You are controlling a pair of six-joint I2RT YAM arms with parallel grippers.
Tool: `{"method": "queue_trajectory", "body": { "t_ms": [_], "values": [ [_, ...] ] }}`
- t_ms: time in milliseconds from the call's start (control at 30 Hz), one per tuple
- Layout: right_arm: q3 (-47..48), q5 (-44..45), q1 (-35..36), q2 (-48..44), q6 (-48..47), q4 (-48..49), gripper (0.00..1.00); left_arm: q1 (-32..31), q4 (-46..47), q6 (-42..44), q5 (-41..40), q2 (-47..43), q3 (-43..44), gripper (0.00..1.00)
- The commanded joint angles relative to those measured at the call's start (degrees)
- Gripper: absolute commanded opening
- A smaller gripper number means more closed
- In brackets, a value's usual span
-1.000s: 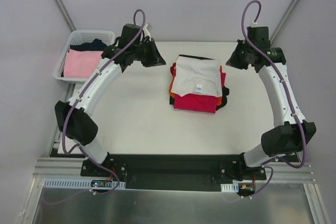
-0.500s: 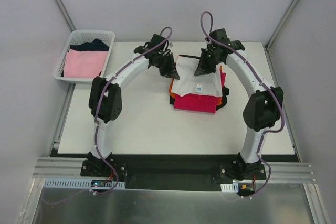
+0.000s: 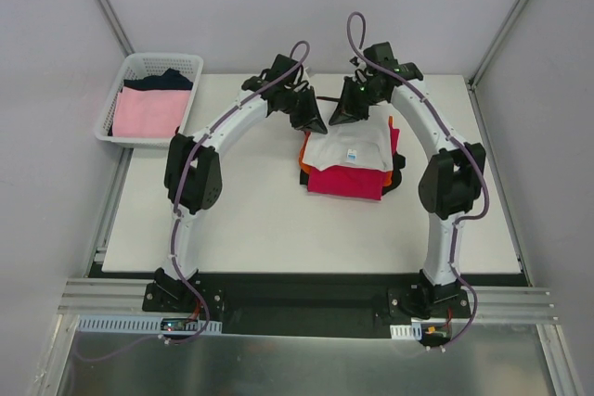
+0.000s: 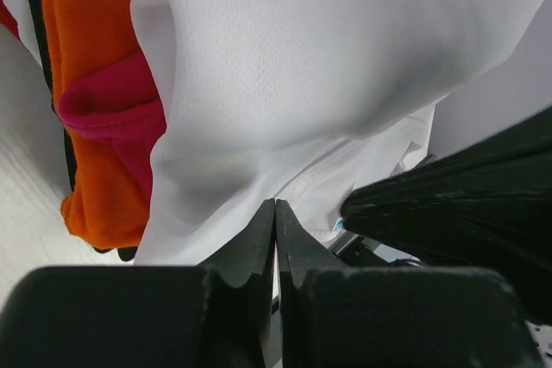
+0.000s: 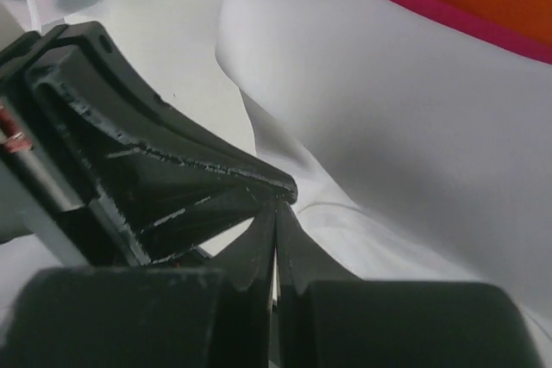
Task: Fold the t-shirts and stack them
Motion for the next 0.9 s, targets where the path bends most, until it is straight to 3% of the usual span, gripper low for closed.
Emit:
{"method": "queue_trajectory", "body": {
  "t_ms": [0, 400, 567, 867],
  "values": [
    [1.68, -8.05, 0.68, 3.28, 0.22, 0.66, 0.01, -0.1, -0.29, 0.05, 1.08, -5.07, -0.87, 0.0],
    [-0.43, -9.82, 1.65, 0.83, -1.01, 0.32, 0.01, -0.01, -1.17, 2.69, -7.27, -22.3, -15.55, 0.0],
    [-2.01, -10.34, 2.26, -1.89, -1.27, 0.14, 0.01, -0.01, -2.57, 3.48, -8.85, -27.58, -19.15, 0.06],
    [-13.24, -7.18, 5.43, -9.45, -2.33, 1.02, 0.01, 0.34, -5.39, 5.32, -12.02, -39.1, -30.39, 0.11]
  ]
}}
